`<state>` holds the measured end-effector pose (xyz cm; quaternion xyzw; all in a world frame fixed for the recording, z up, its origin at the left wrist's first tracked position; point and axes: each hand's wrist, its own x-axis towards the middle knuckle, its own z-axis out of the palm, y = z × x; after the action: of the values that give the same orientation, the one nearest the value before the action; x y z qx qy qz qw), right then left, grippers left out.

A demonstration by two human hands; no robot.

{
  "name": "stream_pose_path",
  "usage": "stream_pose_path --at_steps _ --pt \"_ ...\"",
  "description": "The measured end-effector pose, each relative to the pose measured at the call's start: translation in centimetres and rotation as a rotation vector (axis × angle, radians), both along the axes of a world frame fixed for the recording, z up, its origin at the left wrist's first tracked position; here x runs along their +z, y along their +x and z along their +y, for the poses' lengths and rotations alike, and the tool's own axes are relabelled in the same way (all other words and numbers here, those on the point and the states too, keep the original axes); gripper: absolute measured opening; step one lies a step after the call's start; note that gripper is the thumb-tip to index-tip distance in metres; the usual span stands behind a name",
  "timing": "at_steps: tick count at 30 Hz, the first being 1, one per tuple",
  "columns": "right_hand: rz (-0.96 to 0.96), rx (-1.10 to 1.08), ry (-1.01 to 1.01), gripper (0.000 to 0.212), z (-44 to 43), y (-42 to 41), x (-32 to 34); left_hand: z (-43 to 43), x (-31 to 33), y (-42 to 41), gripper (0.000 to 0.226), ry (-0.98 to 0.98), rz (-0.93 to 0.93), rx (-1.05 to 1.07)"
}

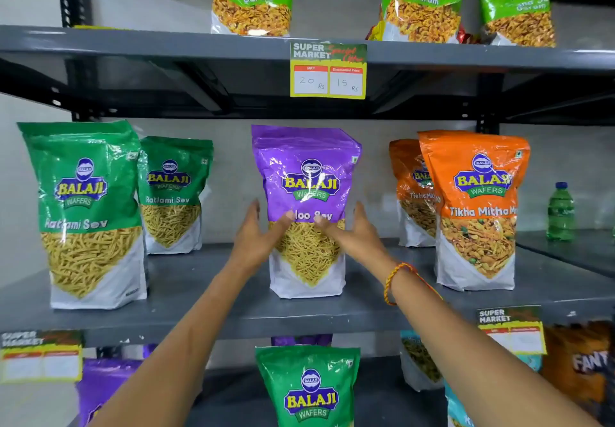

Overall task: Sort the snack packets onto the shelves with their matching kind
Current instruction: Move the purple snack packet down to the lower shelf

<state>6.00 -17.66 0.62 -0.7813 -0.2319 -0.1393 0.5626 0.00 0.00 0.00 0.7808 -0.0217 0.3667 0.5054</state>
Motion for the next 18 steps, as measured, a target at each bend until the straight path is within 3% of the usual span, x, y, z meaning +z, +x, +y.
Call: stream_pose_path --at_steps 2,4,7,18 --pt "0.104 0.155 0.087 0.042 0.7 0.0 -0.5 0.2 -0.9 0.4 0.08 -0.075 0.062 -0.154" --pt "0.118 0.206 0.175 0.02 0.9 0.1 -1.2 0.3 -1.9 0.7 0.059 -0.096 0.091 -0.192" --pt "0.125 0.199 0.279 0.021 0.9 -0.5 -1.3 0.1 -2.3 0.2 0.04 -0.144 0.041 -0.206" --pt "0.017 0.333 0.255 0.033 0.5 -9.1 -2.4 -1.2 -3.0 -12.9 0.037 -0.12 -0.048 -0.091"
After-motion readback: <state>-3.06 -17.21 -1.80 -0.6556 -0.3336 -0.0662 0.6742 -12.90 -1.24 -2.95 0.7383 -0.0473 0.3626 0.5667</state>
